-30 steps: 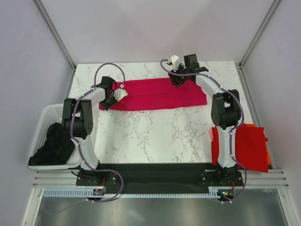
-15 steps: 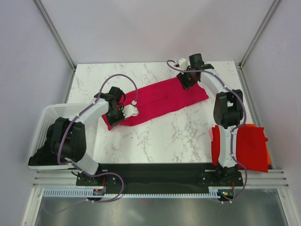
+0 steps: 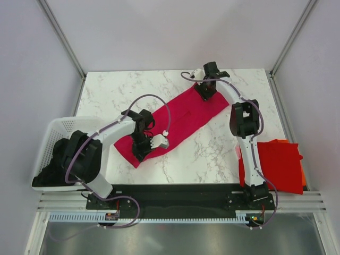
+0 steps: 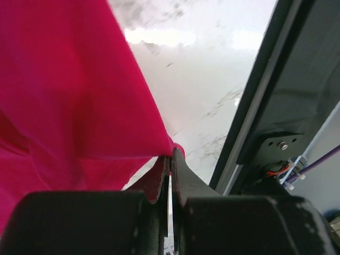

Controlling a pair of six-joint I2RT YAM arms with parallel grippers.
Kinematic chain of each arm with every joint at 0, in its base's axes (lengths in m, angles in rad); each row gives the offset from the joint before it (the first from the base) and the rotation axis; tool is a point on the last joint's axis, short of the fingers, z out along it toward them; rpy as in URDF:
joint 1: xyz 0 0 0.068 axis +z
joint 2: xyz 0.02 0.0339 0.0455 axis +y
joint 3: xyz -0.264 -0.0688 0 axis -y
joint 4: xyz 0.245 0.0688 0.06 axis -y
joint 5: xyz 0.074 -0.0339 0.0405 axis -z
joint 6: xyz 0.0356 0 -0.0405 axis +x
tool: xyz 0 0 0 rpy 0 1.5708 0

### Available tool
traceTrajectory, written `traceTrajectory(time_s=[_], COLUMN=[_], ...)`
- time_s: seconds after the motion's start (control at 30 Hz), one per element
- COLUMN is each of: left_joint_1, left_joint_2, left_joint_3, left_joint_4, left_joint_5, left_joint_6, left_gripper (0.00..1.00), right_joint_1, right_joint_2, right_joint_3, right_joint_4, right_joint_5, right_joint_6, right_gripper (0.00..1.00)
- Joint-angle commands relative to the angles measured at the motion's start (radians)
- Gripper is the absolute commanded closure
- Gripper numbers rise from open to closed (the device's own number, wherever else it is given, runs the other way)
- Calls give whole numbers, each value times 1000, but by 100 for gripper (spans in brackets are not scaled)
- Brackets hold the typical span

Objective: Fold and stack the t-shirts
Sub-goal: Fold the tshirt

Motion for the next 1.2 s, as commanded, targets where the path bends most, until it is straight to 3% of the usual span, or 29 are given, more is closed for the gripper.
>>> traceTrajectory(time_s=[0.0, 0.13, 0.17, 0.37, 0.53, 0.77, 0.9, 1.17], left_joint_1=[-68, -163, -206, -272, -266, -264, -264, -258], left_joint_2=[-5, 39, 50, 96, 84, 102, 97, 91], left_joint_3=[12, 22, 22, 150, 299, 168, 27, -95], left_joint_4=[-40, -35, -35, -43, 10, 177, 303, 382], left_joint_5=[115, 180, 214, 355, 240, 135, 70, 46], left_joint_6=[-41, -73, -81, -142, -217, -246, -266, -289], left_gripper=[98, 92, 83, 60, 60, 66, 69, 70], right_joint_1=[16, 60, 80, 157, 148, 105, 91, 69], right_joint_2=[137, 202, 208, 183, -3, -239, -273, -203], right_joint_3=[170, 231, 226, 340, 270, -49, -143, -149], right_joint_4=[5, 161, 201, 348, 364, 367, 355, 324], right_joint_5=[44, 50, 55, 162, 202, 179, 153, 90], right_joint_6=[-20, -32, -29, -19, -25, 12, 58, 125], right_gripper=[44, 43, 43, 39, 38, 37, 37, 40])
